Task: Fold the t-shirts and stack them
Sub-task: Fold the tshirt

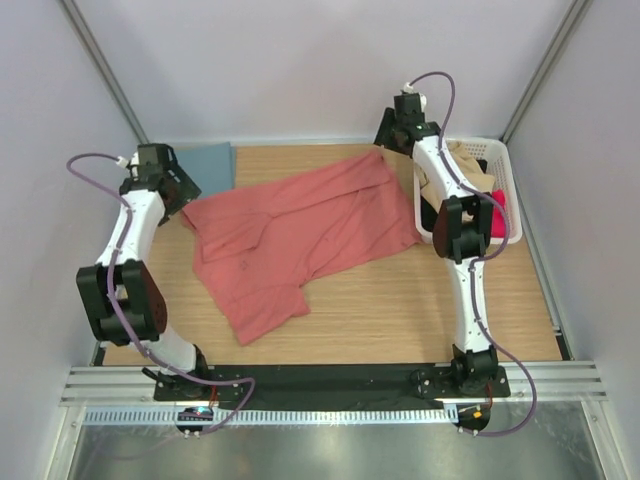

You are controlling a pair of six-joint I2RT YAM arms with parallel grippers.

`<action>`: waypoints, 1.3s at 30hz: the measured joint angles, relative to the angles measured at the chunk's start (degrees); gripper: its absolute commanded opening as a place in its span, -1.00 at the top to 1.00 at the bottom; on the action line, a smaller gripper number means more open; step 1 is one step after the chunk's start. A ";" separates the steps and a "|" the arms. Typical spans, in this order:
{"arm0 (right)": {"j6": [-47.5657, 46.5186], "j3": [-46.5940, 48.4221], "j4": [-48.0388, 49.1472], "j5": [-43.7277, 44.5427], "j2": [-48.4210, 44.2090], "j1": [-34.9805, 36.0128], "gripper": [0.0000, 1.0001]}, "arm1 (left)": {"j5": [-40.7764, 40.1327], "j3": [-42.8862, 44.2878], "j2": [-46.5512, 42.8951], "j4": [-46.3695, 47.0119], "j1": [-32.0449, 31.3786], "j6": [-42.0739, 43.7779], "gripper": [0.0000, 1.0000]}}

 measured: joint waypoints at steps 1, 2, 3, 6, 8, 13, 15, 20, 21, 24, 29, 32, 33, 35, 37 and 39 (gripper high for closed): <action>0.00 -1.62 -0.85 0.00 -2.32 0.68 -0.18 | -0.13 -0.98 -1.73 -0.50 -1.77 -0.11 -0.63; 0.02 -3.28 -1.29 -0.09 -4.28 1.31 -0.18 | -0.09 -2.45 -3.54 -1.01 -4.24 -0.24 -0.58; 0.02 -4.87 -2.43 -0.26 -6.51 2.25 -0.20 | -0.09 -4.02 -4.94 -1.18 -6.54 -0.44 -0.57; -0.20 -8.50 -5.46 -0.90 -11.08 5.57 -0.23 | 0.74 -8.17 -6.93 -3.34 -13.09 -1.73 -0.56; -0.87 -10.69 -7.63 -1.38 -12.33 8.13 -0.26 | 1.38 -10.60 -6.91 -4.96 -17.35 -3.08 -0.55; -3.34 -20.52 -12.48 -1.99 -12.85 14.88 -0.30 | 2.43 -15.04 -5.92 -8.09 -24.90 -7.54 -0.61; -3.87 -26.71 -13.05 -1.92 -13.25 17.97 -0.30 | 2.80 -17.14 -5.92 -8.33 -25.35 -9.25 -0.61; -3.78 -38.99 -12.00 0.98 -17.59 24.85 -0.33 | 1.99 -21.51 -5.90 -11.08 -25.14 -12.57 -0.62; -3.32 -41.31 -11.98 1.64 -19.34 26.12 -0.33 | 1.64 -22.01 -6.03 -11.65 -25.14 -12.81 -0.62; -0.13 -47.43 -11.91 3.69 -23.06 28.85 -0.34 | 0.00 -23.06 -7.93 -13.40 -25.14 -13.40 -0.62; 5.92 -53.86 -9.70 5.11 -26.18 31.95 -0.36 | -4.96 -21.55 -15.72 -17.46 -25.11 -13.16 -0.66; 9.27 -57.37 -7.72 4.09 -28.35 33.68 -0.36 | -8.28 -18.21 -19.15 -19.30 -24.65 -11.74 -0.68; 10.10 -58.75 -6.95 3.17 -29.24 34.40 -0.36 | -9.01 -17.11 -19.78 -19.61 -24.24 -11.17 -0.68; 11.65 -61.27 -5.29 0.26 -31.12 35.98 -0.36 | -9.94 -15.58 -20.50 -19.82 -23.15 -10.40 -0.68; 12.66 -62.03 -4.28 -3.78 -31.76 37.83 -0.36 | -10.40 -14.93 -20.74 -19.85 -21.62 -9.40 -0.68; 13.18 -62.01 -2.49 -8.76 -31.74 39.67 -0.35 | -10.47 -14.91 -20.68 -20.04 -20.13 -8.76 -0.68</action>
